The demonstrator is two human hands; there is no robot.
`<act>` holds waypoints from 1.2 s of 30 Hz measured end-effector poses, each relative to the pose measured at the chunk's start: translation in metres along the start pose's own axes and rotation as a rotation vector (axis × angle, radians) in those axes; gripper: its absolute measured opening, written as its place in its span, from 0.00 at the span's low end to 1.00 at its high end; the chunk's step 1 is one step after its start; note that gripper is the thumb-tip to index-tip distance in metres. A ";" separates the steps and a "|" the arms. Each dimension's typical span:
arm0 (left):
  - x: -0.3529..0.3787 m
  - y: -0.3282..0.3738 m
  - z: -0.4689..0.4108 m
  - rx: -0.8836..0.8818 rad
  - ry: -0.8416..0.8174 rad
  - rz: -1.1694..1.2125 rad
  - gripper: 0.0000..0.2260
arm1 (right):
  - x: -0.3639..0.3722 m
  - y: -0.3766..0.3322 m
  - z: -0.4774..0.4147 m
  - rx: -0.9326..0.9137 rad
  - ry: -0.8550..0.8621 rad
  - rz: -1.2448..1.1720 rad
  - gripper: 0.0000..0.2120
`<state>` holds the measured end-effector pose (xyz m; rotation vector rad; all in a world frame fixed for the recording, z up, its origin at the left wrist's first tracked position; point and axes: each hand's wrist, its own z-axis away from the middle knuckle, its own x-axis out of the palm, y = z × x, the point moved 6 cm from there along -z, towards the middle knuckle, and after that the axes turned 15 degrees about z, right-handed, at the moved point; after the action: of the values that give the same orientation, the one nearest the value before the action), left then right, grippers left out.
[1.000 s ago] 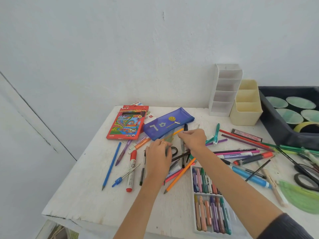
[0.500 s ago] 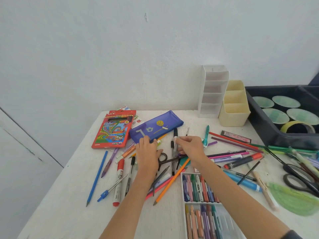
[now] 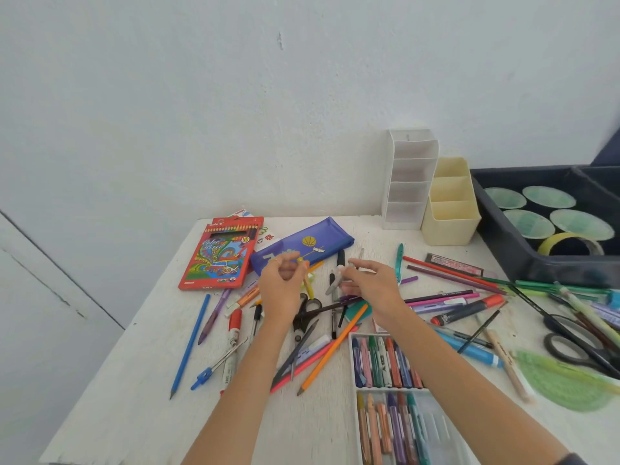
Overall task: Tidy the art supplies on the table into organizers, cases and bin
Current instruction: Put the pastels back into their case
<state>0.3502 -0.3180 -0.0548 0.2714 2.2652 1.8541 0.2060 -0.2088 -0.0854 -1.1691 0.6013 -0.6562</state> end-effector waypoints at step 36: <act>0.034 0.010 0.216 -0.449 -0.231 0.159 0.09 | -0.115 0.049 0.162 0.115 -0.339 -0.297 0.17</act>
<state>0.3755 -0.1029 -0.0880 0.5676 1.6671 2.2143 0.2538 -0.0101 -0.0764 -1.2381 0.1020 -0.7128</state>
